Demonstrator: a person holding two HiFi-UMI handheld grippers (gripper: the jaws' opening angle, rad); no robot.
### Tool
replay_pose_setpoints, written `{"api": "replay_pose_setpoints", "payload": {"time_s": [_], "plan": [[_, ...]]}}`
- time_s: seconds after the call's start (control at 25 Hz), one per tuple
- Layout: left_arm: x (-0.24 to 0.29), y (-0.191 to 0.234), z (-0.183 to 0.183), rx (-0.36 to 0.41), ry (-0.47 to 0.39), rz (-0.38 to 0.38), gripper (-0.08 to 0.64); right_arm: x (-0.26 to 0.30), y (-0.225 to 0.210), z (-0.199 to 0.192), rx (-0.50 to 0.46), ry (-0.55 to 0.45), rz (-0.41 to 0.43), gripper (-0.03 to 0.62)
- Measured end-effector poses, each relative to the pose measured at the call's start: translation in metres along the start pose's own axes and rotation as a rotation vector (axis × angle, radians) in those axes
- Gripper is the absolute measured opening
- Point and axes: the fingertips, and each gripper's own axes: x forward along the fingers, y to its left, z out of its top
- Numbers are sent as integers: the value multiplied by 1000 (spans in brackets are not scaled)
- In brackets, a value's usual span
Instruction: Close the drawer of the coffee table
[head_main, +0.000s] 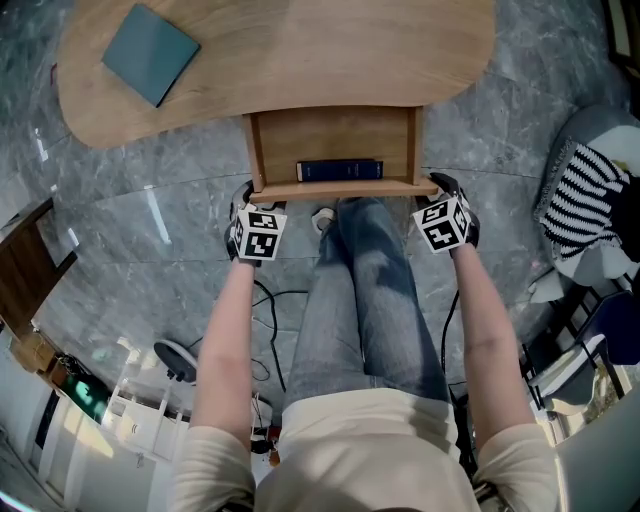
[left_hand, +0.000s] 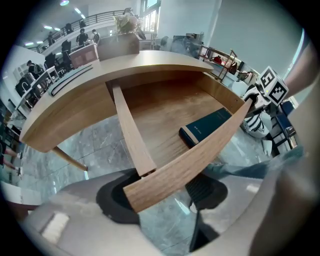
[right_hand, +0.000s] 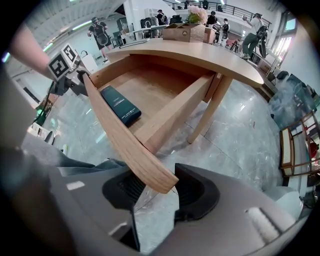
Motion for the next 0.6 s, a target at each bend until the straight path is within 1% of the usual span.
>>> {"api": "replay_pose_setpoints", "payload": {"time_s": [0.6], "plan": [[3,17,27,19,-15,22,275,3,-18,22,0,-33,-14,172]]}}
